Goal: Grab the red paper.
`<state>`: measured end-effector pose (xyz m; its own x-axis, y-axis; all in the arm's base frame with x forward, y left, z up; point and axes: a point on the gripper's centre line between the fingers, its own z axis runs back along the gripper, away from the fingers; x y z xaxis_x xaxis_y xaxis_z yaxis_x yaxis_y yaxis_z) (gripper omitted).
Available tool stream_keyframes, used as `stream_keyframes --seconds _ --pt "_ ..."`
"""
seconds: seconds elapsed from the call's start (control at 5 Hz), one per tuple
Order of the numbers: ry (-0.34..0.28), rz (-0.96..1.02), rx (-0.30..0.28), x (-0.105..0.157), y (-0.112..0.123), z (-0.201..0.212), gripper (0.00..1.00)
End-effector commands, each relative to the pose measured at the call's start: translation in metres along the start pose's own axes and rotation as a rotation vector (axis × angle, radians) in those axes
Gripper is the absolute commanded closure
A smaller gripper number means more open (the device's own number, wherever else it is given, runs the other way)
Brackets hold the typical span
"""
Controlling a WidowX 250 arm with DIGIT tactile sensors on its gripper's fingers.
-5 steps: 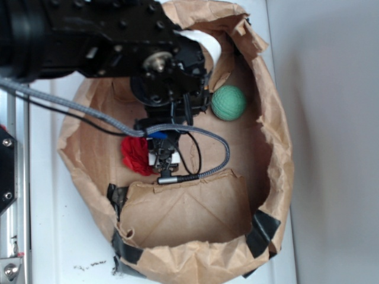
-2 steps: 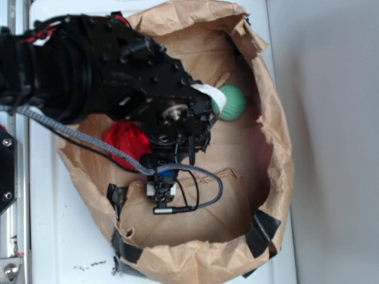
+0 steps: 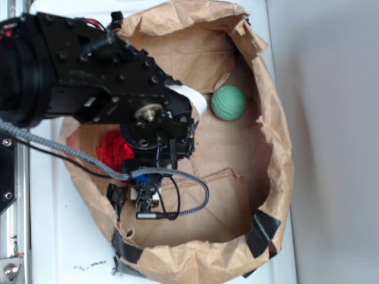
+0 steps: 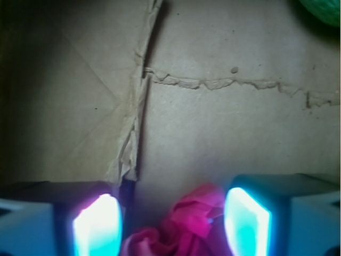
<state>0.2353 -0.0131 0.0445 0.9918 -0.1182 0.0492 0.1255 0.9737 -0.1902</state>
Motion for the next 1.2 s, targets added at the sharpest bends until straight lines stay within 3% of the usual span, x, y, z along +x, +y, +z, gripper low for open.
stream_keyframes --seconds 0.0,0.6,0.8,1.0 --pt "-0.091 0.006 -0.016 -0.003 0.012 0.029 0.00" --pt "-0.031 0.151 -0.051 -0.029 0.024 0.017 0.00" --pt "-0.022 0.109 -0.044 -0.029 0.016 0.004 0.00" --pt "0.025 0.064 -0.023 -0.033 0.006 -0.015 0.00"
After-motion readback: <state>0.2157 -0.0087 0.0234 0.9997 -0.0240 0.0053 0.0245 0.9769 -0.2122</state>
